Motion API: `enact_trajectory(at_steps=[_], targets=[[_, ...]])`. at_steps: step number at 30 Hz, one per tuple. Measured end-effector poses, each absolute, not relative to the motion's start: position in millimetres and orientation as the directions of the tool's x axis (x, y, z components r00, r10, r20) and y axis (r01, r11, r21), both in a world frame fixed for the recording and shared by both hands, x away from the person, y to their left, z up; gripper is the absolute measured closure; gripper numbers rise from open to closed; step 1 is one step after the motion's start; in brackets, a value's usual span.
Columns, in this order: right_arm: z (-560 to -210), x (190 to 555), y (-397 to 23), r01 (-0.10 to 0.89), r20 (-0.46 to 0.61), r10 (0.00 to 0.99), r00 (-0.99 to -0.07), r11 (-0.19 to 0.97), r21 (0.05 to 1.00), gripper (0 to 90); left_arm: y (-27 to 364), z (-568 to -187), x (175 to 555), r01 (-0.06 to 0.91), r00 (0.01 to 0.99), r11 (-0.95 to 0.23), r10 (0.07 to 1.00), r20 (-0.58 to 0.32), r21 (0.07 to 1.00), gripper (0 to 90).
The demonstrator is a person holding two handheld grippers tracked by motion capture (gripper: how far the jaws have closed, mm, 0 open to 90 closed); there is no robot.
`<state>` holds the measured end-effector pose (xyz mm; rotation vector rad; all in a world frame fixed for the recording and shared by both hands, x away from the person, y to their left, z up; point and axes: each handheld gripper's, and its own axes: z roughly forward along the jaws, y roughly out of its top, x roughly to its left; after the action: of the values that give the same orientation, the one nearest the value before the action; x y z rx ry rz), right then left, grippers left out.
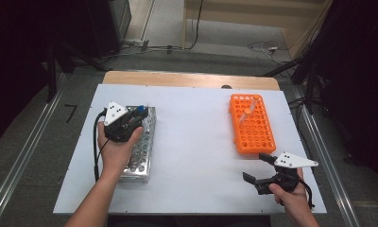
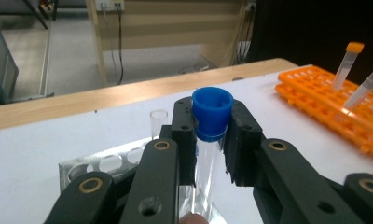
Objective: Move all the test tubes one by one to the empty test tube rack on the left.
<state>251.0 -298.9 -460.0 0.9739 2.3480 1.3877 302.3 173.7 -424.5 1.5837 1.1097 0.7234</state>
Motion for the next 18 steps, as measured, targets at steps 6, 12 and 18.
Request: enact_trajectory(at_steps=[6, 12, 18], targets=[[-460.9, 251.7, -298.0, 0.417, 0.115, 0.65, -0.751, 0.331, 0.846, 0.0, 169.4, -427.0, 299.6, 0.333, 0.37, -0.087, 0.928, -0.045, 0.939, 75.3], [-460.9, 251.8, -298.4, 0.422, 0.119, 0.653, -0.748, 0.329, 0.845, 0.0, 163.6, -428.1, 298.3, 0.357, 0.384, -0.111, 0.923, -0.037, 0.928, 71.2], [-460.4, 252.6, -299.9, 0.421, 0.12, 0.658, -0.743, 0.32, 0.849, 0.1, 163.0, -425.5, 295.5, 0.366, 0.395, -0.086, 0.916, -0.071, 0.927, 51.5]])
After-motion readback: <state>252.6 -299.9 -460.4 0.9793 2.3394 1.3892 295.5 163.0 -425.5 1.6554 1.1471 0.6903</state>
